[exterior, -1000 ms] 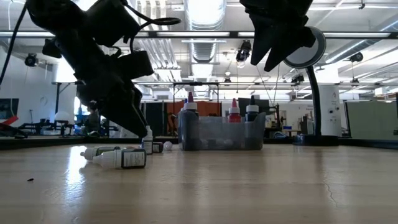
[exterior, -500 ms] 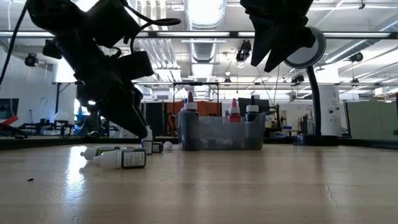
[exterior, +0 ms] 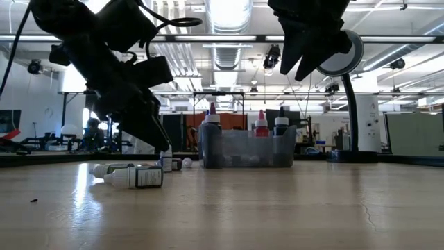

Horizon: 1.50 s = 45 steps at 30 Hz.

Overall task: Pick & Place food coloring
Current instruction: Put the small blue food coloring bottle into the black transparent bin

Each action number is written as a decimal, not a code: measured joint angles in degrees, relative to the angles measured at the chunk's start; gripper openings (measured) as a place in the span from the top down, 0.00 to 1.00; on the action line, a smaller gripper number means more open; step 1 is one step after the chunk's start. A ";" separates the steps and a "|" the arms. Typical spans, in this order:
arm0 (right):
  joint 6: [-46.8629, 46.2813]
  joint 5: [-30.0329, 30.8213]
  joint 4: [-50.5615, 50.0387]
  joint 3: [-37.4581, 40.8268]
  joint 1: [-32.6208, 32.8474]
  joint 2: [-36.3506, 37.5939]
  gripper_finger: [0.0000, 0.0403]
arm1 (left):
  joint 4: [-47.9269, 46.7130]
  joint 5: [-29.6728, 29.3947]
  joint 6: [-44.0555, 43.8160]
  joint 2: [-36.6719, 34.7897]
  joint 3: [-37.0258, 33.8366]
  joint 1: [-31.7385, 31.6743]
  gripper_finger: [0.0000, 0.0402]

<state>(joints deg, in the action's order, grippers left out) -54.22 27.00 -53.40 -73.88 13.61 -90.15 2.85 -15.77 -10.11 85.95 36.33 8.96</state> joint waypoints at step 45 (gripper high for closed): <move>-1.14 -0.02 -0.46 0.92 0.00 0.00 0.43 | -14.81 -3.34 0.53 -2.67 10.28 -2.35 0.92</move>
<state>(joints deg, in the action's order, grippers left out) -55.35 26.98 -53.87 -72.97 13.60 -90.15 -11.96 -19.11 -9.58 83.28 46.61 6.61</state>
